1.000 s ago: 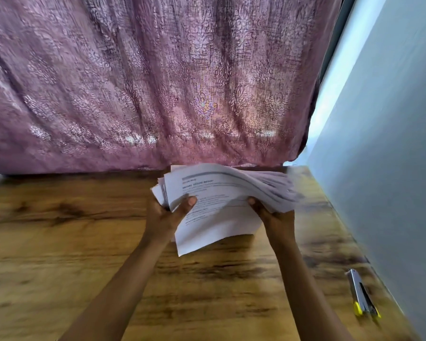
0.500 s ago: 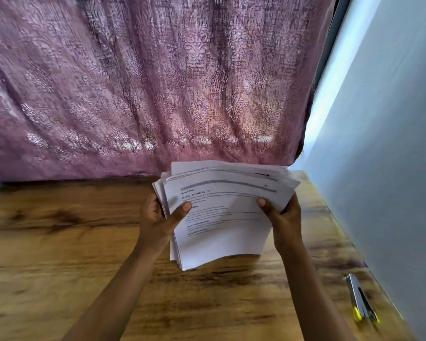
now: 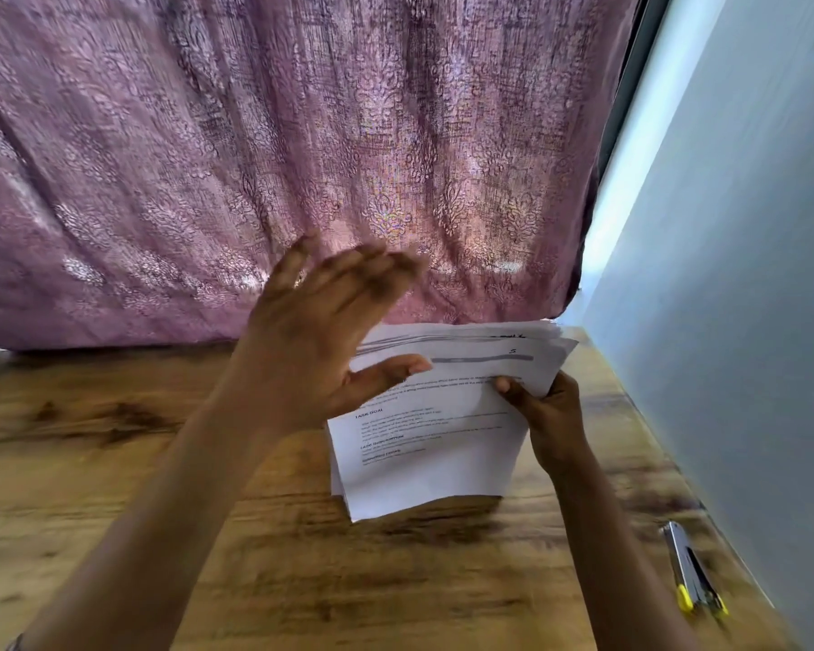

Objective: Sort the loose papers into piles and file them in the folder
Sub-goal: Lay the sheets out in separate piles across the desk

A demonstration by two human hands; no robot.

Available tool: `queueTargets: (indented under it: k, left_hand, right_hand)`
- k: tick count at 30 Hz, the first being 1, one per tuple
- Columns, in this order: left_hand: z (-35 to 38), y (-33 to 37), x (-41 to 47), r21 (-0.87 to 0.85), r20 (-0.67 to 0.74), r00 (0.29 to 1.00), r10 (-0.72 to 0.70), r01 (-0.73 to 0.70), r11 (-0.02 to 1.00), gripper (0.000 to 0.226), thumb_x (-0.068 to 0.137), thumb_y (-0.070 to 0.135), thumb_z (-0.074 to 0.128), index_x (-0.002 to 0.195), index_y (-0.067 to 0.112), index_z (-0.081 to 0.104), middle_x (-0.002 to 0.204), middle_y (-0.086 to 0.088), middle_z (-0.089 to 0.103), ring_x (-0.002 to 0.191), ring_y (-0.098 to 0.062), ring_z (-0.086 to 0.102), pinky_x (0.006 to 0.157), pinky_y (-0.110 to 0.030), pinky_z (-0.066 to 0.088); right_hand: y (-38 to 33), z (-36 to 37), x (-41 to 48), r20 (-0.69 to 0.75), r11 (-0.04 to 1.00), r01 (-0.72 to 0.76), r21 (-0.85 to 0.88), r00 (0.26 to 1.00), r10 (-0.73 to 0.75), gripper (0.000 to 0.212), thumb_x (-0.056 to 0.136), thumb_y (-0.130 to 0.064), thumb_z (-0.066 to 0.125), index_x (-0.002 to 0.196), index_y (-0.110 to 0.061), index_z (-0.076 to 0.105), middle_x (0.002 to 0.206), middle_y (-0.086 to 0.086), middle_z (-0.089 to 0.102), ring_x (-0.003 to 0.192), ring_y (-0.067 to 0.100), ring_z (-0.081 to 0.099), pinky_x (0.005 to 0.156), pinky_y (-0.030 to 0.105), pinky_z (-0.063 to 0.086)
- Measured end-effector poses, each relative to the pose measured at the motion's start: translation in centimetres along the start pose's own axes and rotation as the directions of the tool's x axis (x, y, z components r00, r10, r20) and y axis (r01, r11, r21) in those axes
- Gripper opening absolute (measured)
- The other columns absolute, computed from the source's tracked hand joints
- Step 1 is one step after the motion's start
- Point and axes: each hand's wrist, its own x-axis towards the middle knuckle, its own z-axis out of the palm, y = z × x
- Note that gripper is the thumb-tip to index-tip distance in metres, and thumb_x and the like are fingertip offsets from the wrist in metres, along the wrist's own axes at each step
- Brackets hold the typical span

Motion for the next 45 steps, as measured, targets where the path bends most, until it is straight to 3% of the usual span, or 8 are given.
queueTargets:
  k: [5, 23, 26, 28, 31, 38, 42, 45]
  left_hand:
    - [1.5, -0.1, -2.9, 0.168, 0.336, 0.94, -0.059, 0.002, 0.986, 0.08, 0.092, 0.069, 0.026, 0.129, 0.006, 0.057, 0.12, -0.009, 0.067, 0.107, -0.025, 0.066, 0.104, -0.061, 0.037]
    - [2.7, -0.1, -4.2, -0.047, 0.179, 0.96, -0.215, 0.227, 0.973, 0.077, 0.096, 0.066, 0.025, 0.148, 0.009, 0.03, 0.153, -0.009, 0.035, 0.14, -0.026, 0.036, 0.111, -0.054, 0.03]
    - [3.3, -0.2, -4.8, -0.577, -0.009, 0.89, -0.456, 0.368, 0.729, 0.092, 0.087, 0.062, 0.054, 0.153, 0.01, 0.017, 0.16, -0.004, 0.018, 0.147, -0.021, 0.02, 0.117, -0.036, 0.025]
    - [4.6, 0.2, -5.9, -0.84, 0.183, 0.766, -0.616, 0.447, 0.306, 0.109, 0.069, 0.068, 0.07, 0.152, 0.018, 0.02, 0.159, -0.004, 0.022, 0.145, -0.019, 0.025, 0.11, -0.027, 0.037]
    - [7.4, 1.1, -8.5, -0.787, 0.576, 0.58, -0.576, 0.585, -0.198, 0.1, 0.04, 0.071, 0.085, 0.122, 0.018, 0.062, 0.115, -0.001, 0.069, 0.113, -0.017, 0.063, 0.089, -0.034, 0.054]
    - [9.6, 1.8, -8.8, -0.807, 0.533, 0.572, -0.624, 0.566, -0.171, 0.054, 0.054, 0.064, 0.083, 0.101, 0.04, 0.073, 0.108, 0.003, 0.073, 0.108, -0.021, 0.066, 0.088, -0.038, 0.054]
    - [9.4, 2.2, -8.4, -0.827, 0.509, 0.554, -0.659, 0.528, -0.195, 0.055, 0.053, 0.054, 0.087, 0.098, 0.025, 0.075, 0.103, 0.0, 0.074, 0.099, -0.019, 0.069, 0.076, -0.026, 0.056]
    - [9.4, 2.5, -8.1, -0.834, 0.507, 0.516, -0.691, 0.495, -0.243, 0.072, 0.038, 0.062, 0.09, 0.093, 0.02, 0.073, 0.092, 0.002, 0.075, 0.087, -0.014, 0.072, 0.068, -0.023, 0.057]
  right_hand:
    - [0.0, -0.1, 0.0, 0.024, 1.0, -0.013, 0.005, 1.0, 0.013, 0.022, 0.077, 0.007, 0.065, 0.09, -0.011, 0.067, 0.079, -0.01, 0.074, 0.076, 0.005, 0.069, 0.066, 0.017, 0.052]
    - [-0.4, 0.4, -0.5, 0.023, 0.999, -0.036, 0.004, 0.999, 0.036, 0.015, 0.078, -0.002, 0.064, 0.09, -0.01, 0.068, 0.079, -0.007, 0.074, 0.075, 0.007, 0.069, 0.065, 0.018, 0.053]
    - [-0.4, 0.3, -0.5, 0.009, 0.999, -0.035, -0.002, 0.999, 0.035, 0.013, 0.079, -0.001, 0.064, 0.088, -0.01, 0.068, 0.078, -0.007, 0.074, 0.074, 0.007, 0.068, 0.065, 0.019, 0.053]
    - [-0.4, 0.3, -0.5, 0.011, 0.999, -0.036, -0.002, 0.999, 0.036, 0.012, 0.078, -0.003, 0.064, 0.088, -0.01, 0.068, 0.078, -0.007, 0.074, 0.075, 0.007, 0.068, 0.066, 0.019, 0.053]
    - [-0.5, 0.3, -0.5, 0.004, 0.999, -0.048, -0.003, 0.999, 0.048, 0.014, 0.075, -0.011, 0.066, 0.088, -0.011, 0.069, 0.08, -0.006, 0.074, 0.077, 0.008, 0.068, 0.068, 0.02, 0.053]
    - [-1.2, 0.4, -0.5, -0.047, 0.991, -0.063, -0.119, 0.997, 0.058, 0.036, 0.075, -0.031, 0.079, 0.107, -0.026, 0.063, 0.099, -0.011, 0.072, 0.09, 0.008, 0.066, 0.072, 0.019, 0.053]
    - [-6.2, 1.4, -1.1, -0.288, 0.745, 0.205, -0.635, 0.832, -0.474, 0.063, 0.089, -0.045, 0.057, 0.142, -0.019, 0.037, 0.142, 0.0, 0.044, 0.132, 0.014, 0.042, 0.107, 0.041, 0.039]
    - [-10.7, 5.2, -2.9, 0.218, 0.205, 0.532, -0.821, 0.624, -0.75, 0.058, 0.097, -0.041, 0.043, 0.144, -0.011, 0.03, 0.15, 0.008, 0.035, 0.141, 0.019, 0.028, 0.115, 0.046, 0.023]
